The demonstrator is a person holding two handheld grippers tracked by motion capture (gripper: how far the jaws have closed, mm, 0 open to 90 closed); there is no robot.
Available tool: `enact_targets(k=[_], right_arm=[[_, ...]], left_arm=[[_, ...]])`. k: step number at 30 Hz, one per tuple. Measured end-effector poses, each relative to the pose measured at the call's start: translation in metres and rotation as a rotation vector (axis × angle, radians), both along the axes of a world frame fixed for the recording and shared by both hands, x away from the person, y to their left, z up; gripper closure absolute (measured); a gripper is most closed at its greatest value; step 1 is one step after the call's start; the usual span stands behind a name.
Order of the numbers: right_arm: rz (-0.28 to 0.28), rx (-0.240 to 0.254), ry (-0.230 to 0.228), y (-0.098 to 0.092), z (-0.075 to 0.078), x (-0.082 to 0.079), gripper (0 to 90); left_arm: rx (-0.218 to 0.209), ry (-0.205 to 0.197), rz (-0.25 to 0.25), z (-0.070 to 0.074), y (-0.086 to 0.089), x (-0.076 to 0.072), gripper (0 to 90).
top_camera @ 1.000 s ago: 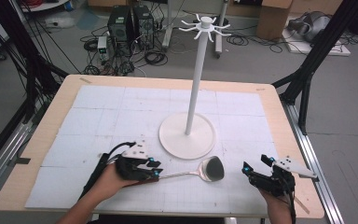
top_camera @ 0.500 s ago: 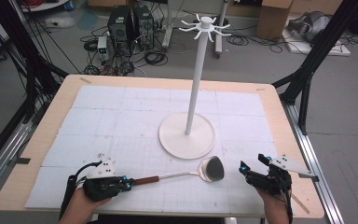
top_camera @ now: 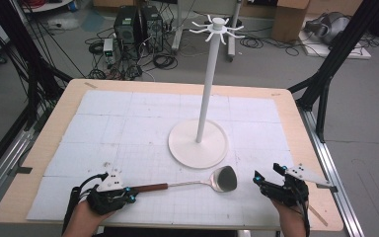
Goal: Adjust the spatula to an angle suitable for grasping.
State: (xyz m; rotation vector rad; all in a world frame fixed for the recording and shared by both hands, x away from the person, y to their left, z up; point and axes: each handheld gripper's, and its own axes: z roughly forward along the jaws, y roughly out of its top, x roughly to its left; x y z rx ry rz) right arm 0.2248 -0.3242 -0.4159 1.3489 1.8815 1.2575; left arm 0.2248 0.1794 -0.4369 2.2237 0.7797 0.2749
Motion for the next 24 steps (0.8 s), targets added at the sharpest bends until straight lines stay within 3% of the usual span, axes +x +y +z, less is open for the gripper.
enact_targets(k=[6, 13, 18, 24], right_arm=[[0.006, -0.006, -0.002, 0.000, -0.001, 0.001, 21.1], [0.006, -0.004, 0.004, 0.000, -0.001, 0.001, 22.1], [0.006, -0.003, 0.005, 0.000, -0.001, 0.001, 22.1], [0.007, -0.006, 0.006, 0.000, -0.001, 0.001, 22.1]], left_arm=[[0.026, -0.010, 0.104, 0.001, 0.005, 0.015, 83.9], [-0.006, -0.018, 0.233, -0.002, 0.004, 0.036, 82.2], [-0.003, -0.034, 0.293, -0.003, 0.001, 0.048, 82.2], [0.008, -0.043, 0.319, -0.003, -0.003, 0.064, 81.8]])
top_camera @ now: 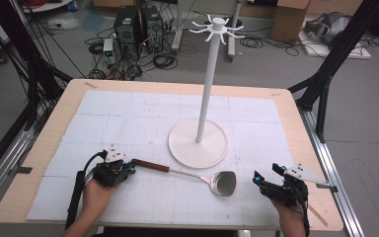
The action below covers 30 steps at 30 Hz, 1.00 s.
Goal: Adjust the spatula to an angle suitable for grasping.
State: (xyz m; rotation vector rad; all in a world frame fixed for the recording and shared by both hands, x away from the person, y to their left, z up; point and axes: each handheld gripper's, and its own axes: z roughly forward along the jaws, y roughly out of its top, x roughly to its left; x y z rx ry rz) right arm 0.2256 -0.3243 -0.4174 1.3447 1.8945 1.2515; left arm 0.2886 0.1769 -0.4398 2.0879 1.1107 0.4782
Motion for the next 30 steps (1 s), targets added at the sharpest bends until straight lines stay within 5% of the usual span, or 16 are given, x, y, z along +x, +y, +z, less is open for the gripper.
enact_targets(k=[3, 8, 15, 30], right_arm=[[-0.002, 0.006, 0.000, 0.000, 0.000, 0.000, 22.1], [-0.003, 0.005, 0.000, -0.001, 0.000, -0.001, 22.4], [-0.002, 0.003, -0.001, -0.001, 0.000, 0.000, 22.5], [0.001, 0.001, -0.004, -0.002, 0.000, 0.000, 22.5]], left_arm=[[0.018, -0.032, 0.015, 0.001, 0.000, 0.005, 79.3], [-0.036, -0.058, 0.101, 0.001, 0.015, 0.016, 79.7], [-0.070, -0.002, 0.079, -0.004, 0.014, 0.029, 84.6], [-0.093, 0.009, 0.034, -0.005, -0.016, 0.019, 88.6]])
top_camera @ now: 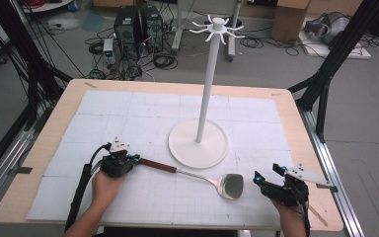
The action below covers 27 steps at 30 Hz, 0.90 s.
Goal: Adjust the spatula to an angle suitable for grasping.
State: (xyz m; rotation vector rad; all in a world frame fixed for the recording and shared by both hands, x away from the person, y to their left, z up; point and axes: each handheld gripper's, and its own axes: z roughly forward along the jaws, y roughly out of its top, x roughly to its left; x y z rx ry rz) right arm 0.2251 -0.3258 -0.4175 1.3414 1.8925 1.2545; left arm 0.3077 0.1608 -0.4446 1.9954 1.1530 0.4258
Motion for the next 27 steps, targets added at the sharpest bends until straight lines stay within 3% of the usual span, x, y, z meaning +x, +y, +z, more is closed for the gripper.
enact_targets(k=[9, 12, 15, 22, 27], right_arm=[[-0.005, 0.005, -0.002, -0.002, 0.000, -0.001, 22.5], [-0.007, 0.008, 0.001, -0.002, 0.000, -0.001, 22.6], [-0.007, 0.012, -0.003, -0.003, 0.001, -0.002, 22.5], [-0.017, 0.026, -0.003, -0.006, 0.002, -0.005, 22.5], [-0.009, 0.005, -0.029, -0.007, 0.004, -0.008, 20.7]], left_arm=[[-0.019, 0.004, -0.052, -0.001, -0.028, -0.002, 88.4], [-0.027, -0.009, -0.056, 0.000, -0.030, -0.003, 86.1], [-0.093, -0.045, -0.041, 0.005, -0.019, -0.004, 73.3], [-0.253, -0.195, -0.056, 0.016, 0.021, -0.016, 43.5], [-0.315, -0.264, -0.045, 0.025, 0.052, -0.027, 26.1]])
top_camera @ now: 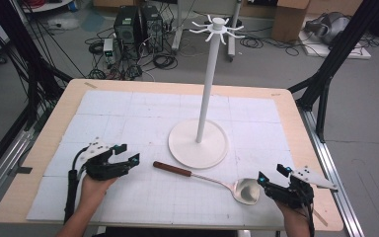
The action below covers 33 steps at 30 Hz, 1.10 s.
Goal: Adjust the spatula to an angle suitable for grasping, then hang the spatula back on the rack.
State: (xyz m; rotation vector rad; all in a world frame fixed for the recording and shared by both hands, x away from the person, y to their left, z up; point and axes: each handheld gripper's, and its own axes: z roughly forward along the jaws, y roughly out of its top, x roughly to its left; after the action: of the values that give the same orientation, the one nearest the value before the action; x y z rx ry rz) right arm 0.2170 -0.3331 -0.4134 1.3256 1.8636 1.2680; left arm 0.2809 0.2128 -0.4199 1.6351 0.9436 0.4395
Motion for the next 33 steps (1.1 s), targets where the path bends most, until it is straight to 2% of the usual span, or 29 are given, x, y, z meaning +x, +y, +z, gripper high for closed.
enact_targets(k=[1, 3, 4, 6, 9, 11, 12, 14, 17, 19, 23, 27, 33], right_arm=[[0.004, -0.009, -0.007, 0.001, 0.000, -0.001, 20.6], [0.020, -0.053, -0.027, 0.003, 0.001, -0.004, 19.0], [0.034, -0.081, -0.037, 0.004, 0.002, -0.005, 18.1], [0.056, -0.096, -0.051, 0.005, 0.002, -0.006, 18.0], [0.057, -0.076, -0.047, 0.007, 0.002, -0.005, 15.1], [0.048, -0.053, -0.037, 0.008, 0.003, -0.005, 15.2], [0.053, -0.053, -0.042, 0.007, 0.004, -0.006, 15.2], [0.041, -0.052, -0.062, 0.008, 0.007, -0.008, 15.2], [0.019, -0.039, -0.071, 0.010, 0.007, -0.006, 15.4], [0.017, -0.044, -0.057, 0.011, 0.006, -0.003, 15.5], [0.043, -0.071, -0.052, 0.015, 0.004, 0.000, 15.9], [0.064, -0.067, -0.039, 0.016, 0.003, 0.001, 16.1], [0.084, -0.048, -0.026, 0.019, 0.003, 0.002, 16.1]], left_arm=[[-0.019, -0.021, 0.010, 0.001, 0.006, -0.002, 24.0], [-0.057, -0.050, -0.003, 0.003, 0.016, -0.006, 22.5], [-0.062, -0.072, -0.015, 0.004, 0.019, -0.008, 20.7], [-0.059, -0.107, -0.003, 0.005, 0.023, -0.011, 17.9], [-0.019, -0.124, -0.001, 0.007, 0.027, -0.014, 17.8], [0.005, -0.125, -0.002, 0.006, 0.029, -0.015, 17.8], [-0.002, -0.119, -0.006, 0.004, 0.031, -0.015, 17.8], [-0.017, -0.093, 0.016, 0.002, 0.033, -0.014, 17.8], [-0.036, -0.105, 0.031, 0.003, 0.035, -0.013, 18.3], [-0.040, -0.103, 0.035, 0.002, 0.036, -0.012, 18.5], [-0.028, -0.096, 0.036, 0.001, 0.034, -0.014, 18.5], [-0.041, -0.076, 0.029, 0.001, 0.034, -0.015, 18.9], [-0.039, -0.074, 0.029, 0.000, 0.033, -0.014, 18.3]])
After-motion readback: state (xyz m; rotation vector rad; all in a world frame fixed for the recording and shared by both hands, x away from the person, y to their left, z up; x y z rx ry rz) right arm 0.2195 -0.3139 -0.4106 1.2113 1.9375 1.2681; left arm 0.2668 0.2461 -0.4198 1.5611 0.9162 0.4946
